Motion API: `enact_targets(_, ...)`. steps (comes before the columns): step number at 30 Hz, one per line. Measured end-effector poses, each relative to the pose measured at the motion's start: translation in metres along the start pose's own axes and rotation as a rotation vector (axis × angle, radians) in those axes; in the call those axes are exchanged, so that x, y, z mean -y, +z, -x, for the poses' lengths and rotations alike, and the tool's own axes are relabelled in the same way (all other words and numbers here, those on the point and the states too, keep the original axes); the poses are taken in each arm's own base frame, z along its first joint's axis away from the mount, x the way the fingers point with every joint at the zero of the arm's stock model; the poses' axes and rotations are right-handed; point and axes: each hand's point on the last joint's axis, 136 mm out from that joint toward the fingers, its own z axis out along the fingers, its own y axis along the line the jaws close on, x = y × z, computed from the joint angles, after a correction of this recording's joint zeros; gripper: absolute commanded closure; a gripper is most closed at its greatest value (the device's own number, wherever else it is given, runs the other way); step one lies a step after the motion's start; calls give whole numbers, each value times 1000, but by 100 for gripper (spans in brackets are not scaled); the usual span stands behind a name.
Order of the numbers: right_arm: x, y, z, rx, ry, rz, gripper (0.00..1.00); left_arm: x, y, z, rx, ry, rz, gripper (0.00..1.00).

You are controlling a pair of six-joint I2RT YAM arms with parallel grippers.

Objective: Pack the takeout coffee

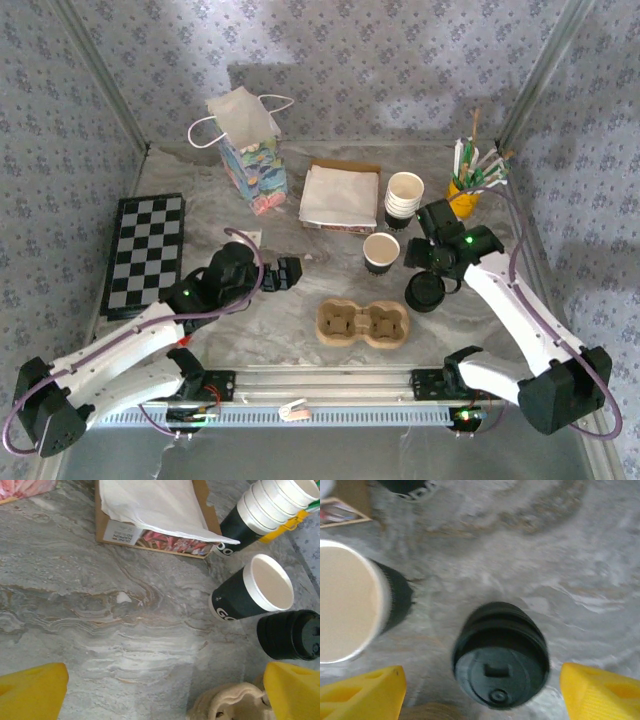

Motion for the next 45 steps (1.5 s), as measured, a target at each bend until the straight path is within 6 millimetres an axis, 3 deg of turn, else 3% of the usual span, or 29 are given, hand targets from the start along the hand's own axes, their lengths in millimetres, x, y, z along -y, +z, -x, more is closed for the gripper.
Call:
enact_targets(5, 14, 11, -21, -47, 3, -57, 9, 8, 1, -3, -3, 9, -24, 0)
enact_targets(11, 9, 28, -41, -104, -28, -65, 8, 10, 9, -9, -26, 16, -19, 0)
enact_targets(25, 0, 47, -40, -100, -3, -79, 17, 11, 16, -12, -36, 14, -16, 0)
enact_targets(45, 7, 63, -53, -149, -8, -131, 27, 16, 17, -6, -28, 13, -23, 0)
